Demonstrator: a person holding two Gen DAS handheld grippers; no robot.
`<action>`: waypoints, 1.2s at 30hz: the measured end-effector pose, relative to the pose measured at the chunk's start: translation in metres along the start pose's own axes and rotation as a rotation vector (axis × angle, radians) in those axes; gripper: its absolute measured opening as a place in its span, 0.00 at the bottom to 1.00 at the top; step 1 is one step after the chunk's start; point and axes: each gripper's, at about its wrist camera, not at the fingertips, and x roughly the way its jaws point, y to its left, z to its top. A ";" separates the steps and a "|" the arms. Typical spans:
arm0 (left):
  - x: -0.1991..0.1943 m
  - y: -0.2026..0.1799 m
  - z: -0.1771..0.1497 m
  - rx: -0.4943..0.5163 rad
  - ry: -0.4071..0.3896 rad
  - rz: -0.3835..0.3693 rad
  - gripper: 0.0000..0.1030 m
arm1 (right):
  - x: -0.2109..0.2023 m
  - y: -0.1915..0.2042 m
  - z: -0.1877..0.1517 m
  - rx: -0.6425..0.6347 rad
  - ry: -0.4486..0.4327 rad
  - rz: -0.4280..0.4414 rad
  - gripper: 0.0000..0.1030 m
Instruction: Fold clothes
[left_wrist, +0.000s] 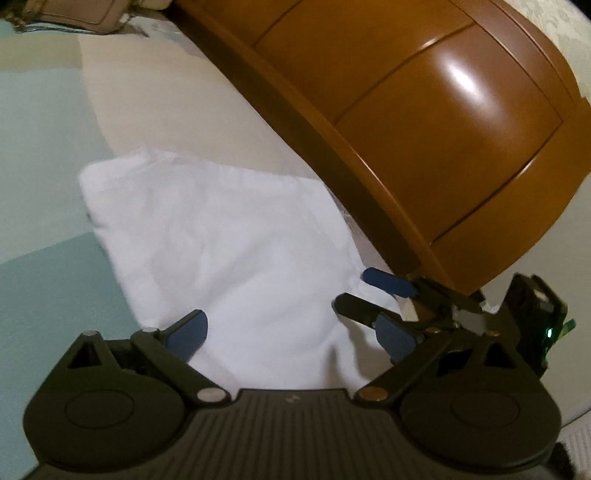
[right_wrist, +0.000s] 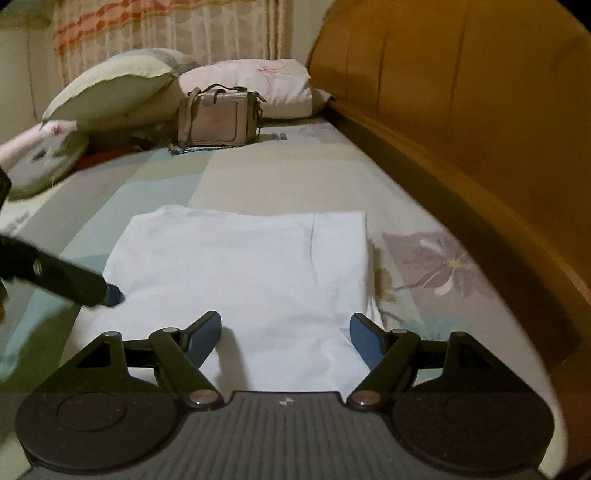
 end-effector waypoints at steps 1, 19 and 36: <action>-0.008 -0.001 0.000 0.010 -0.014 -0.006 0.94 | -0.004 0.002 0.002 -0.012 -0.017 0.010 0.79; -0.086 -0.044 -0.067 0.516 -0.014 0.441 0.96 | 0.012 0.003 0.023 0.065 0.032 0.037 0.90; -0.127 -0.063 -0.142 0.594 -0.066 0.554 0.97 | 0.022 0.076 -0.010 -0.066 0.104 -0.066 1.00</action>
